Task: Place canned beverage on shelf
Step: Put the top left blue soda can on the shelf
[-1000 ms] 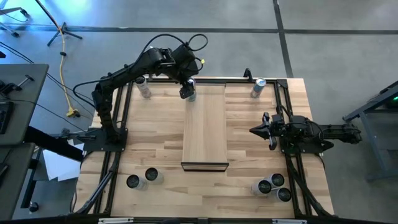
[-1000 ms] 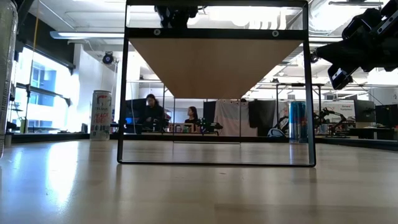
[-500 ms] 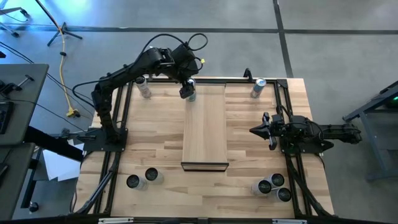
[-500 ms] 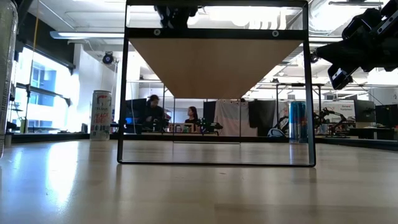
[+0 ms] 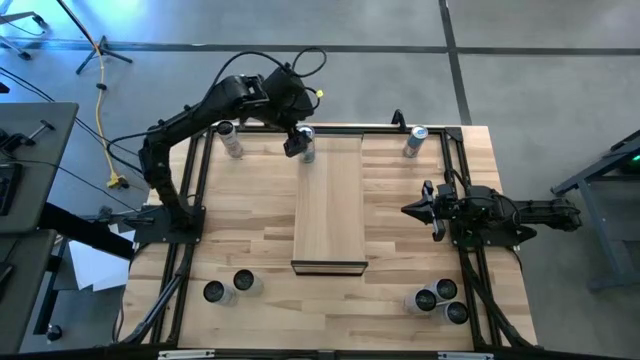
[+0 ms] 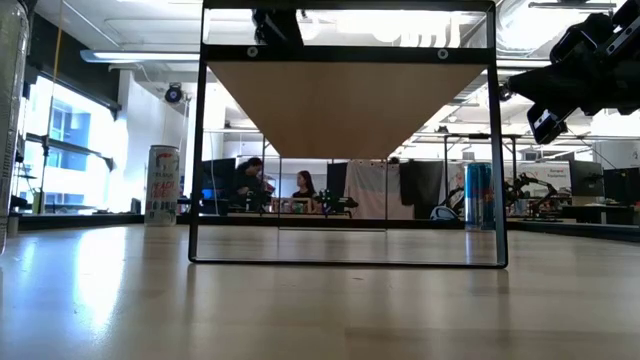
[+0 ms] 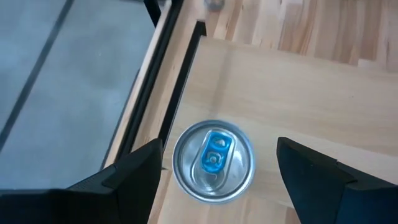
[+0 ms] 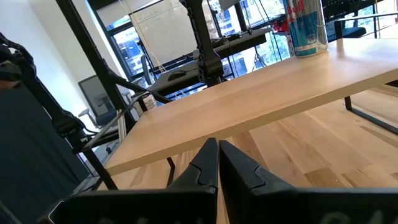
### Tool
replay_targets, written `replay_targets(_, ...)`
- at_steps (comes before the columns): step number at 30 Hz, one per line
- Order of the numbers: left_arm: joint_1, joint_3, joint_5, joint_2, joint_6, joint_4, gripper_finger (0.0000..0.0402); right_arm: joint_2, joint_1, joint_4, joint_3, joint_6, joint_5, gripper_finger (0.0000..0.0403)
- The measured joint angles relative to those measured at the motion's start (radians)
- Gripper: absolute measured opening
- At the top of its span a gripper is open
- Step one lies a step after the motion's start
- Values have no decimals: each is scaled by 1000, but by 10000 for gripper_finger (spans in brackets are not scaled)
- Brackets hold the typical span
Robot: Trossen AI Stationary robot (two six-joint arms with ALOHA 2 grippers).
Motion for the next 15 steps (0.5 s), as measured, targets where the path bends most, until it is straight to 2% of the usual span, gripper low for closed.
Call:
replay_targets(6,-23,0,-20,-33,-15,56,285,0,0,0,0,0,0,0)
replay_targets(15,-50,0,-21,-53,-142,50,285,0,0,0,0,0,0,0)
